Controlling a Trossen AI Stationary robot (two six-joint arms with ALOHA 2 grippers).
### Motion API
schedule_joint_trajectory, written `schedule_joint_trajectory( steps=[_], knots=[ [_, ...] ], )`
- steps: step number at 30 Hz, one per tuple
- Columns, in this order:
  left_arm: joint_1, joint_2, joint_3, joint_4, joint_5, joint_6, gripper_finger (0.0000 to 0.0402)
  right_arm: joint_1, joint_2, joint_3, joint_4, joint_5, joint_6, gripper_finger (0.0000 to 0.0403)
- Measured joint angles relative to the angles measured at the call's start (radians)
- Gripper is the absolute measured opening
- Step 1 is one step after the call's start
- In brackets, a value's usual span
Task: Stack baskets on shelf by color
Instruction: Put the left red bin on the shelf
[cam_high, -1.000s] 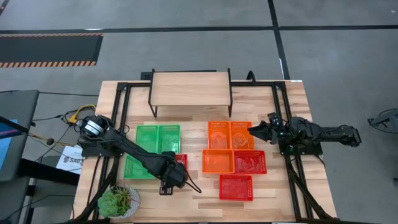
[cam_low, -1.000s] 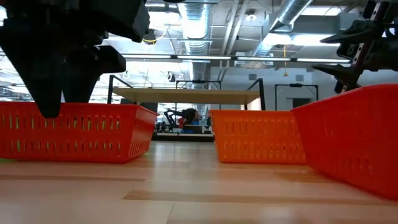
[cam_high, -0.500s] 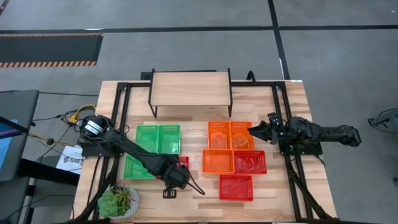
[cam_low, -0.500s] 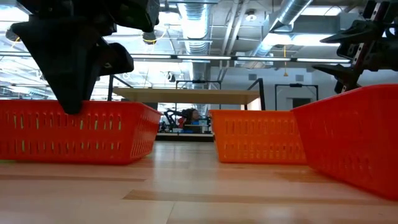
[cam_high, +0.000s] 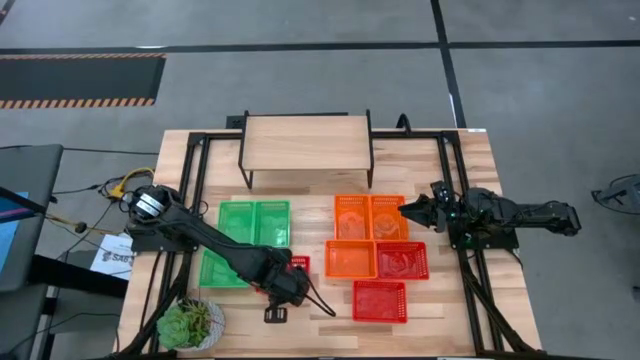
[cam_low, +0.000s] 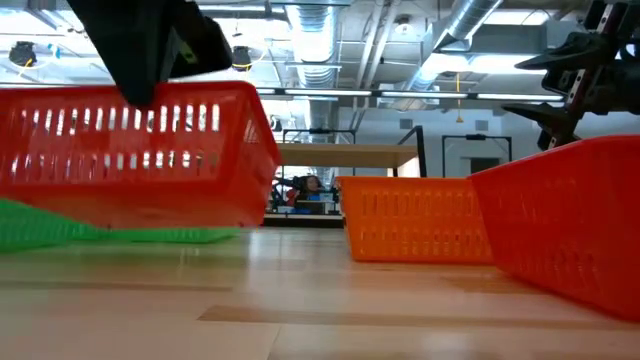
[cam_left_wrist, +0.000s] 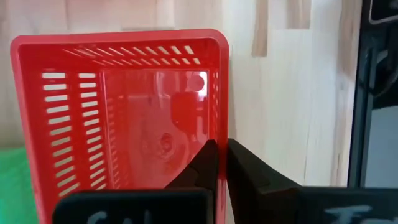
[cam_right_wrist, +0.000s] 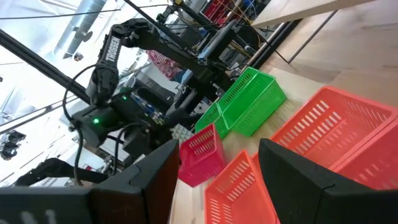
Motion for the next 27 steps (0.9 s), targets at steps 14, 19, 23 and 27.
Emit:
schedule_joint_trajectory(
  steps=[14,19,23,27],
  knots=[
    [0.006,-0.003,0.363,-0.332,0.006,0.183,0.0,0.001,0.0,0.0,0.0,0.0,-0.019,0.0244],
    [0.052,-0.003,0.52,-0.454,-0.12,0.052,0.0,0.001,0.0,0.0,0.0,0.0,-0.02,0.0244],
    [0.139,-0.004,0.607,-0.515,-0.28,-0.248,0.0,0.001,0.0,0.0,0.0,0.0,-0.022,0.0244],
    [0.274,-0.004,0.656,-0.562,-0.376,-0.513,0.0,0.001,0.0,0.0,0.0,0.0,-0.022,0.0244]
  ],
)
